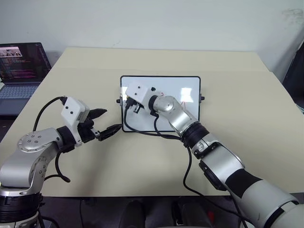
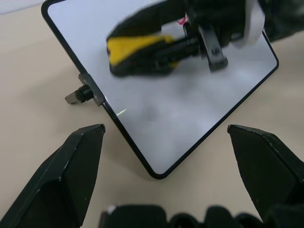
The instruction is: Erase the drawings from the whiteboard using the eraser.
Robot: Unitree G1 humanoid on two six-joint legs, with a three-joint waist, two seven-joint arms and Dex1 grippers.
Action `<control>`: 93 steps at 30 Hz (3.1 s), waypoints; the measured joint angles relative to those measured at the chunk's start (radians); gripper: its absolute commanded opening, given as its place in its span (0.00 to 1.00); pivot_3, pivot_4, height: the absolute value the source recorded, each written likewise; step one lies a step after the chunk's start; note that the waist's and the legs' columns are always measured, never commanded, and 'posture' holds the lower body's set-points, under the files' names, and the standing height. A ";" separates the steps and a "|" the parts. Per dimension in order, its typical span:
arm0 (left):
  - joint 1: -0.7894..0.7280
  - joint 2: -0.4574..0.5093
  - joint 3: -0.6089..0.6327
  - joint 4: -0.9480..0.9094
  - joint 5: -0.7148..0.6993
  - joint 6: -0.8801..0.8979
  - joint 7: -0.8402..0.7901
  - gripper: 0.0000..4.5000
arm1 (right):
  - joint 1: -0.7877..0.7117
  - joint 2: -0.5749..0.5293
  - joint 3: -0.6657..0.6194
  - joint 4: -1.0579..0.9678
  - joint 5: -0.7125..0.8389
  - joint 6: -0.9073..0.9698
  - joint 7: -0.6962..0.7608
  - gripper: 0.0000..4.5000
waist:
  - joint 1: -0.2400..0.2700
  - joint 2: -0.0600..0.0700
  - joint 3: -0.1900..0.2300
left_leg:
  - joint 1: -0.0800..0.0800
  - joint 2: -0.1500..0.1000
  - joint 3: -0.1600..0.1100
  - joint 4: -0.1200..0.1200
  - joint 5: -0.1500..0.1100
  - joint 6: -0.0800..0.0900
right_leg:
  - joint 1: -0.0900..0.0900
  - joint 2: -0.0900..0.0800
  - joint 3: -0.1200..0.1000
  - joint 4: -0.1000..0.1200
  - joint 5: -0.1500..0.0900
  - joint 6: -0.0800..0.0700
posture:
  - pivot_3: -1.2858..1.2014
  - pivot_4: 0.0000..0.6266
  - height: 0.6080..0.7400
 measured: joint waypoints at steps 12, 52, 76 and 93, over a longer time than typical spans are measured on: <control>-0.002 0.000 -0.013 0.000 0.002 -0.005 -0.002 1.00 | -0.045 -0.047 -0.032 0.053 -0.035 -0.047 -0.056 0.22 | 0.001 0.000 0.000 | 0.002 -0.001 0.000 0.000 0.000 0.000 | 0.001 0.000 -0.001 0.003 -0.001 -0.001 | 0.52 0.24 1.00; -0.039 -0.007 -0.056 0.017 0.024 -0.024 -0.023 1.00 | 0.014 -0.111 0.020 -0.036 -0.093 -0.038 0.039 0.22 | 0.002 -0.001 0.000 | 0.006 0.000 0.000 0.000 0.003 0.001 | 0.004 0.001 -0.001 0.004 0.000 -0.003 | 0.52 0.24 1.00; -0.039 -0.006 -0.053 0.018 0.025 -0.024 -0.019 1.00 | -0.049 -0.016 0.004 0.089 -0.093 -0.093 0.039 0.21 | 0.000 0.000 0.001 | 0.002 0.000 0.000 -0.002 0.002 0.000 | 0.000 0.001 -0.002 0.003 -0.001 -0.004 | 0.52 0.24 1.00; -0.044 -0.006 -0.054 0.019 0.025 -0.024 -0.021 1.00 | -0.023 -0.025 -0.014 0.054 -0.100 -0.086 0.019 0.21 | 0.001 0.000 0.001 | 0.002 0.000 0.000 -0.002 0.002 0.000 | 0.000 0.001 -0.003 0.003 -0.001 -0.004 | 0.52 0.24 1.00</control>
